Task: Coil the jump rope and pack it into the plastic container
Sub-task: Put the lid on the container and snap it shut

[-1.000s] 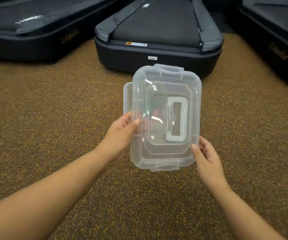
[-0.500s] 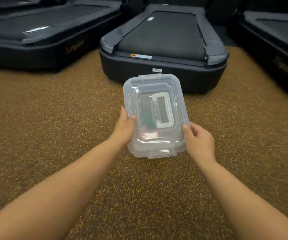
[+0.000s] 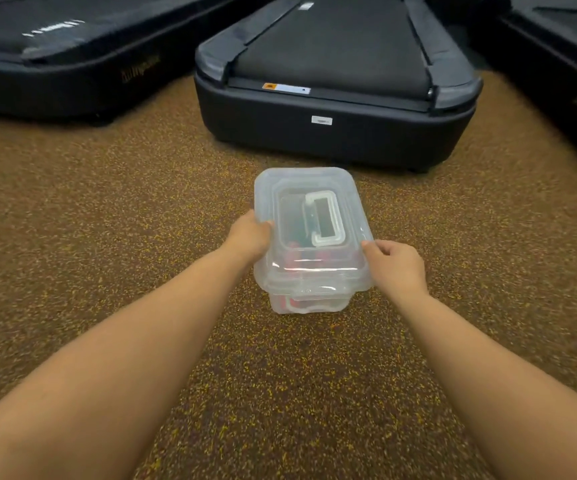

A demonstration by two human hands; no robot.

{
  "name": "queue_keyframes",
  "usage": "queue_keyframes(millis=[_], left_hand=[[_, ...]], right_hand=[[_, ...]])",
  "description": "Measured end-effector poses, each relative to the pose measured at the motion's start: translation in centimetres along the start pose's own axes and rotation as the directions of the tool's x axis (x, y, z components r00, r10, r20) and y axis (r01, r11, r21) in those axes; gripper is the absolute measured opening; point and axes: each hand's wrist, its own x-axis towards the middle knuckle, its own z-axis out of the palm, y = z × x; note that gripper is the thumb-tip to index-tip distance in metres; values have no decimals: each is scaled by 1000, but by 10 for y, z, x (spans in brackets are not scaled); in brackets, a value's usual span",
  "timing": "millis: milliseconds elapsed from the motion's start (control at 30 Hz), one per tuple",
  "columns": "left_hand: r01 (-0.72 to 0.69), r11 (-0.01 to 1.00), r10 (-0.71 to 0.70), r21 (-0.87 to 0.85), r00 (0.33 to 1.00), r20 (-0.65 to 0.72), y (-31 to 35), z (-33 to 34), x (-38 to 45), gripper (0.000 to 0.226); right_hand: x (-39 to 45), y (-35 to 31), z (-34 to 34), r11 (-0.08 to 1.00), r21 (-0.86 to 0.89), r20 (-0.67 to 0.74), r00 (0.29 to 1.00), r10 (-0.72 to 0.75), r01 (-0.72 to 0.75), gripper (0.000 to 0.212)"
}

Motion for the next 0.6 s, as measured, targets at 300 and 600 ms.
queue_keyframes(millis=[300,600], left_hand=[[116,990,-122,-77,989,-80,5,1,7,31],[199,976,-208,-90,973,-102,4,-1,8,51]], right_hand=[[11,-6,0,933,281,91,974,209,-227,42],[6,-4,-10,893,312,196,942,274,-325,16]])
